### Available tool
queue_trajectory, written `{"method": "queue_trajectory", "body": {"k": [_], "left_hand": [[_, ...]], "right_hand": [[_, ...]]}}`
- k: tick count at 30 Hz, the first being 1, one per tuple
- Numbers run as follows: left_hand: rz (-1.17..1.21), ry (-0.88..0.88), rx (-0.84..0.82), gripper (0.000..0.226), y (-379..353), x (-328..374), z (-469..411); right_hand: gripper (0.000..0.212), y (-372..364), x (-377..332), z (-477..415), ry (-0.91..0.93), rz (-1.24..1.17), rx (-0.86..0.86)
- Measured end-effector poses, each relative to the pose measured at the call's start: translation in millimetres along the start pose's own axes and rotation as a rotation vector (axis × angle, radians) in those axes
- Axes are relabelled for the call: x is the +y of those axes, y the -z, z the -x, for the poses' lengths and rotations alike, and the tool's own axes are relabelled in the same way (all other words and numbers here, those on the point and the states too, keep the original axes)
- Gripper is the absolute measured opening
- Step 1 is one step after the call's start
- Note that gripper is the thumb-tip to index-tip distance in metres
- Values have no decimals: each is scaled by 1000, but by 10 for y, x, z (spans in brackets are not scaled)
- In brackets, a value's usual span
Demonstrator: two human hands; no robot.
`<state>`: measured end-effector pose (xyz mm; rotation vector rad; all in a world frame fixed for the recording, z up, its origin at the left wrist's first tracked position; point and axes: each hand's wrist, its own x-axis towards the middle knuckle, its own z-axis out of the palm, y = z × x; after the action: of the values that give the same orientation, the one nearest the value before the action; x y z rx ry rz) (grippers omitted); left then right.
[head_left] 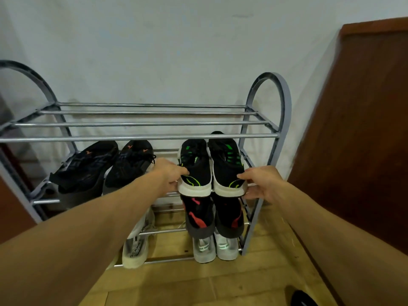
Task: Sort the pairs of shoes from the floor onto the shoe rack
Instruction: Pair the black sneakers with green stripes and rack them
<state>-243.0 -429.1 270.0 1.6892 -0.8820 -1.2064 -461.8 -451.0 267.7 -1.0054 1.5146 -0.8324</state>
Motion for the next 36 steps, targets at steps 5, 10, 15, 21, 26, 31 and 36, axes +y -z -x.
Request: {"method": "queue_trajectory", "body": {"k": [5, 10, 15, 21, 26, 31, 36], "left_hand": [[-147, -60, -20, 31, 48, -120, -24], [-304, -129, -37, 34, 85, -69, 192], [-322, -219, 15, 12, -76, -78, 681], [-405, -244, -201, 12, -522, -266, 1423], [-596, -286, -441, 10, -1043, -608, 1958], [-748, -252, -651, 10, -1467, -1159, 2366], [-832, -178, -776, 23, -1655, -1662, 2586]], "right_hand": [[32, 0, 155, -111, -6, 14, 95], [39, -4, 214, 14, 56, -1, 140], [22, 140, 248, 428, 78, 70, 34], [24, 607, 496, 1042, 120, 417, -58], [31, 1098, 966, 1483, 34, 652, -123], [33, 1557, 1637, 1741, -93, 729, -132], [22, 1819, 2339, 1791, -269, 690, -140]]}}
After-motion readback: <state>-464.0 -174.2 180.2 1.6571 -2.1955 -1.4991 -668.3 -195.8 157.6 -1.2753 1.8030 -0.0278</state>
